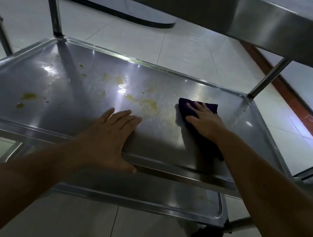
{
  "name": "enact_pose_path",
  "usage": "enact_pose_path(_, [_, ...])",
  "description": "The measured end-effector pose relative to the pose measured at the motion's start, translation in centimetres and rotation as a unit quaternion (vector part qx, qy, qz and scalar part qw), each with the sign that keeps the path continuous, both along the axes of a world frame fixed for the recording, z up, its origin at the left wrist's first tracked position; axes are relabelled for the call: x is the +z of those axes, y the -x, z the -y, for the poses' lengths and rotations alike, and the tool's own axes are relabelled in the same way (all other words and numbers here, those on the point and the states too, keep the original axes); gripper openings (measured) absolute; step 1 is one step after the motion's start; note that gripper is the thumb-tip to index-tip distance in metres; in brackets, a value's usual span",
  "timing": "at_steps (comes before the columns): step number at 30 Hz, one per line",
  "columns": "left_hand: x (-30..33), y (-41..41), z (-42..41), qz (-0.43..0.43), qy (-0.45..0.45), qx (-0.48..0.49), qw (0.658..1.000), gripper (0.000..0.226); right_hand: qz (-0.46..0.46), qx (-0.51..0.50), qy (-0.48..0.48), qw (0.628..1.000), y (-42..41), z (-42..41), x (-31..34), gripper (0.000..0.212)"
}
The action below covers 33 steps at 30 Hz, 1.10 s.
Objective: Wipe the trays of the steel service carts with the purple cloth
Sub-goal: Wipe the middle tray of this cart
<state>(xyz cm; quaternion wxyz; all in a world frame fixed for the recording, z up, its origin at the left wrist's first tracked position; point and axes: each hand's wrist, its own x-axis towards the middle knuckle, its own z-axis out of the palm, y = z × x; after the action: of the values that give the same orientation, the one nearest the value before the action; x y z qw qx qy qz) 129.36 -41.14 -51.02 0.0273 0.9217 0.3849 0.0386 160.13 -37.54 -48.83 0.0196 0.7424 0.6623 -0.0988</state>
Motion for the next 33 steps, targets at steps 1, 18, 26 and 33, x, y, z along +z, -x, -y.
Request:
enact_pose_path(1, [0.0,-0.1,0.1,0.000,-0.007,0.000,1.000,0.128,-0.008,0.024,0.000,1.000,0.4,0.8,0.0,0.056])
enact_pose_path(18, [-0.4,-1.0,0.7,0.003,-0.023,0.000,1.000,0.129,-0.122,0.245,0.058,0.960,5.4,9.9,0.3,0.052])
enact_pose_path(26, [0.5,1.6,-0.9,0.026,0.030,-0.069,0.997,0.122,-0.070,0.106,-0.010,0.992,5.1,-1.3,0.0,0.051])
enact_pose_path(33, [0.3,7.4,-2.6,-0.011,-0.029,-0.021,0.999,0.102,-0.016,0.005,-0.006,1.000,5.2,-7.0,0.9,0.048])
